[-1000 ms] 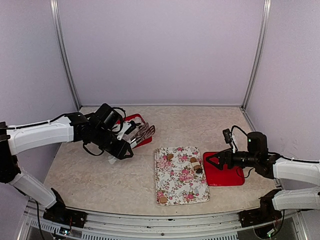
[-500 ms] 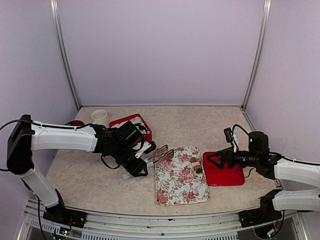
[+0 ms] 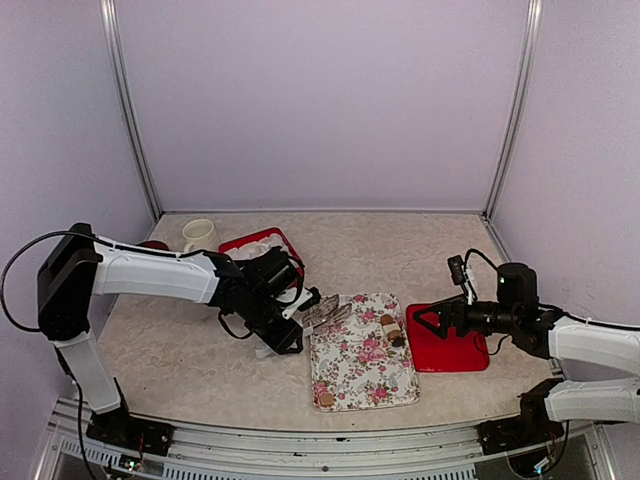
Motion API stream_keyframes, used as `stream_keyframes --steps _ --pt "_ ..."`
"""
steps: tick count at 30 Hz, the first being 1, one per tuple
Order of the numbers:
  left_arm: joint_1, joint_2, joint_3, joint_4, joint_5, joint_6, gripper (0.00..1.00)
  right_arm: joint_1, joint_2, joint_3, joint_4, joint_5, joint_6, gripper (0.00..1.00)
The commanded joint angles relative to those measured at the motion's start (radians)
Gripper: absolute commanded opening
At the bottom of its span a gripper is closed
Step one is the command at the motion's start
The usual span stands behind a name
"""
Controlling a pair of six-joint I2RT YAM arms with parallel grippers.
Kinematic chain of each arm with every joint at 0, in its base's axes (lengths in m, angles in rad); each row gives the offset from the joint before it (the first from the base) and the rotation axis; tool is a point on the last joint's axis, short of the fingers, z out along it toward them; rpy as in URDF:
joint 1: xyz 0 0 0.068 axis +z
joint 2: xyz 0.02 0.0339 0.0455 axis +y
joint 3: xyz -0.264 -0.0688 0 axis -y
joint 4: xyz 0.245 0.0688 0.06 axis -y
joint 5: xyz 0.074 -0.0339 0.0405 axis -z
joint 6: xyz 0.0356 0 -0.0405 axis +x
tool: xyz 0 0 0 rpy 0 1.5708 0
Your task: Pack the chocolate
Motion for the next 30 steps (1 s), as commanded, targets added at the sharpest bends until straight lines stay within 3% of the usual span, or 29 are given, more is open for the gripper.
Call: stream_keyframes --steps 1,12,17,30 --pt "-0.004 0.040 0.054 0.011 -0.032 0.009 0.38 0.010 -0.001 0.002 0.003 0.000 0.002 1.00" --pt "-0.002 0.091 0.084 -0.014 -0.024 0.016 0.33 0.010 0.000 0.000 0.002 0.004 -0.001 1.00" --pt "0.001 0.073 0.086 -0.023 -0.037 0.018 0.24 0.010 0.006 0.004 0.005 0.001 -0.001 1.00" --pt "0.114 -0.183 0.019 -0.033 -0.026 0.002 0.19 0.010 0.006 -0.001 0.012 0.001 0.001 1.00"
